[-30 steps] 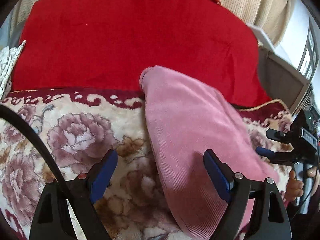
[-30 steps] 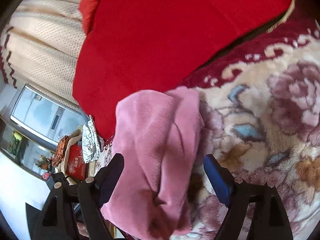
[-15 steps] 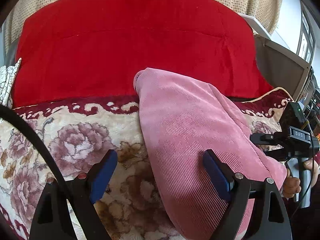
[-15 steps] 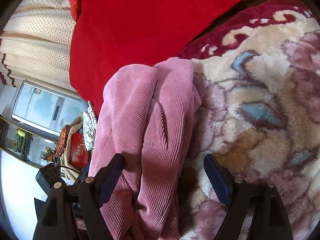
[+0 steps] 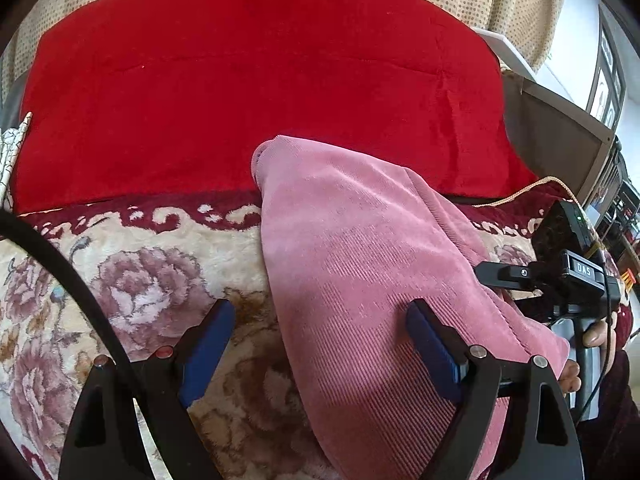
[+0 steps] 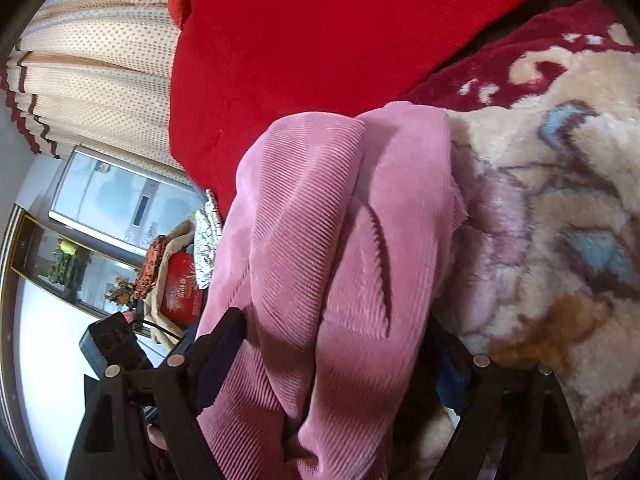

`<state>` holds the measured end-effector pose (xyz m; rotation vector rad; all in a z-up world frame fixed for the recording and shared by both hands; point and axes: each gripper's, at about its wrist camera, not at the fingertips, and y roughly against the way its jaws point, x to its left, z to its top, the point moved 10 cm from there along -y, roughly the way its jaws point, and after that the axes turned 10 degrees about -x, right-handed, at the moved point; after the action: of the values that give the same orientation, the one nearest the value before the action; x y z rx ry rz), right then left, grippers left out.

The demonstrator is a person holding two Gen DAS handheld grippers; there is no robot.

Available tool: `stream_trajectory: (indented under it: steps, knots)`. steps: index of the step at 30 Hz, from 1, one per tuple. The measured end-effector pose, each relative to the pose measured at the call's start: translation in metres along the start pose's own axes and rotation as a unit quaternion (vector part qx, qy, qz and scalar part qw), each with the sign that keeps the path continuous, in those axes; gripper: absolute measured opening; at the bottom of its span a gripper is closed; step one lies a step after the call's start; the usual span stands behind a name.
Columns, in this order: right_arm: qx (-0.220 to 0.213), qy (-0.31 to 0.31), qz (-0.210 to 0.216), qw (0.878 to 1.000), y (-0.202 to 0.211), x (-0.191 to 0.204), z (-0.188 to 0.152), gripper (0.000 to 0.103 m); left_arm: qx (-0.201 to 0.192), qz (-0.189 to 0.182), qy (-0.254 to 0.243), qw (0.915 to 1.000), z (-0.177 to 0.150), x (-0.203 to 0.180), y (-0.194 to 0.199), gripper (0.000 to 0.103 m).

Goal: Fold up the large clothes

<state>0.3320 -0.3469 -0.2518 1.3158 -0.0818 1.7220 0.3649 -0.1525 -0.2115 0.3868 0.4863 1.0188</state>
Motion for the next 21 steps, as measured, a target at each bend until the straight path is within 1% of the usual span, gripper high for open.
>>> stream_trajectory:
  steps: [3, 5, 8, 9, 10, 13, 17, 20, 21]
  knots:
    - [0.004, 0.003, 0.009, 1.000, -0.006, 0.003, 0.000, 0.091, 0.010, -0.020, 0.008, 0.9997, -0.002, -0.002, -0.003, 0.088]
    - [0.005, 0.006, 0.012, 1.000, -0.008, 0.006, 0.000, 0.093, 0.024, -0.050, 0.030, 0.9980, -0.005, -0.004, -0.006, 0.088]
    - [0.003, 0.019, 0.016, 1.000, -0.011, 0.010, -0.002, 0.097, 0.051, -0.097, 0.076, 0.9911, -0.010, -0.003, -0.012, 0.088]
    - [0.002, 0.027, 0.016, 1.000, -0.011, 0.013, -0.003, 0.098, 0.060, -0.111, 0.088, 0.9880, -0.013, -0.004, -0.014, 0.088]
    - [0.001, 0.031, 0.016, 0.999, -0.012, 0.014, -0.004, 0.099, 0.072, -0.130, 0.107, 0.9831, -0.015, -0.004, -0.017, 0.088]
    - [-0.002, 0.042, 0.013, 0.999, -0.013, 0.016, -0.007, 0.100, 0.086, -0.148, 0.136, 0.9757, -0.020, -0.004, -0.022, 0.092]
    - [-0.011, 0.046, 0.010, 0.999, -0.013, 0.017, -0.007, 0.100, 0.093, -0.162, 0.142, 0.9721, -0.022, -0.008, -0.026, 0.095]
    - [-0.021, 0.053, -0.005, 0.998, -0.014, 0.018, -0.009, 0.099, 0.095, -0.167, 0.149, 0.9699, -0.021, -0.009, -0.029, 0.095]
    - [-0.026, 0.057, -0.011, 0.998, -0.014, 0.019, -0.009, 0.097, 0.091, -0.166, 0.154, 0.9698, -0.019, -0.008, -0.030, 0.095]
